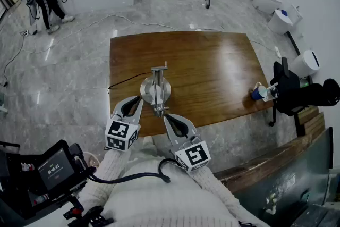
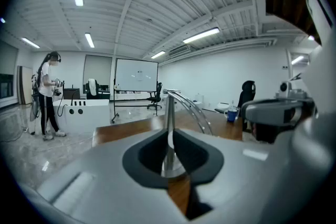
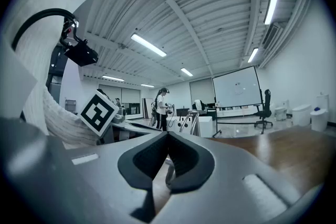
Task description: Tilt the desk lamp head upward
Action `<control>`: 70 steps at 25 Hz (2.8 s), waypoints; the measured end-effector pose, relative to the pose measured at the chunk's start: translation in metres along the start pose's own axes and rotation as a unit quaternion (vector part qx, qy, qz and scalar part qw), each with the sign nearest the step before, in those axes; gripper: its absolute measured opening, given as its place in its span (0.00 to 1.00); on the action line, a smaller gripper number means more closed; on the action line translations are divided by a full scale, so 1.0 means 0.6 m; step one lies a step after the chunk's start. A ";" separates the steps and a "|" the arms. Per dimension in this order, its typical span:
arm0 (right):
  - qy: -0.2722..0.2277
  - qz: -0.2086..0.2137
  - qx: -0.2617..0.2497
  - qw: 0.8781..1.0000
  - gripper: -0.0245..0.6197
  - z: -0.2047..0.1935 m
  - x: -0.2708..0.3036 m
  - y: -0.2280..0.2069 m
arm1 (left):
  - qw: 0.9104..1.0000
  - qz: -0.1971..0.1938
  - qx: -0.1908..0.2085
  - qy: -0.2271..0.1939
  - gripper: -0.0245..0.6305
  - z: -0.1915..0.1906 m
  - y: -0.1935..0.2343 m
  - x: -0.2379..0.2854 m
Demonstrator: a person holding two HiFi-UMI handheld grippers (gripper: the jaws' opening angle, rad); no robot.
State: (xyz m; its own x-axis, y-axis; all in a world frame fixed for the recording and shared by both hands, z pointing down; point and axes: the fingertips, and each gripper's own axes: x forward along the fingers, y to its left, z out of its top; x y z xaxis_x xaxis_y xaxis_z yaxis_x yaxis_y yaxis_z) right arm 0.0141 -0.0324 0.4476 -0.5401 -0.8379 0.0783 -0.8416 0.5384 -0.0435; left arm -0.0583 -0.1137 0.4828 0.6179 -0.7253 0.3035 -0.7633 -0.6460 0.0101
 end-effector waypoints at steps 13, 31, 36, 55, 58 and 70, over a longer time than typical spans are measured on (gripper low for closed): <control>0.029 0.031 -0.380 0.924 0.09 0.031 0.066 -0.047 | 0.981 -0.169 0.089 0.040 0.30 -0.003 0.011 0.135; -0.118 0.239 -0.787 0.556 0.42 -0.043 0.108 -0.026 | 0.926 -0.363 0.068 0.080 0.27 0.005 -0.034 0.171; -0.160 0.254 -0.782 0.546 0.41 -0.049 0.127 0.013 | 0.923 -0.371 0.055 0.082 0.28 -0.002 -0.032 0.171; -0.067 0.384 -0.620 0.681 0.39 -0.025 0.128 0.018 | 0.931 -0.352 0.069 0.064 0.26 -0.003 -0.024 0.182; -0.038 0.444 -0.506 0.739 0.38 0.019 0.121 0.021 | 0.931 -0.353 0.069 0.063 0.26 -0.003 -0.022 0.182; 0.092 0.505 0.070 0.855 0.30 0.182 0.212 -0.051 | 0.933 -0.350 0.073 0.051 0.26 -0.005 -0.025 0.178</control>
State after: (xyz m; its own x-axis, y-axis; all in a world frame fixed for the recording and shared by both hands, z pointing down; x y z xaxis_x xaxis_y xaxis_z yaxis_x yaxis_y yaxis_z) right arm -0.0293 -0.1654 0.3502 -0.9928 0.0839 0.0858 0.0546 0.9525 -0.2997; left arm 0.0186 -0.1807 0.5179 0.9281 -0.0932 0.3605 -0.1425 -0.9834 0.1128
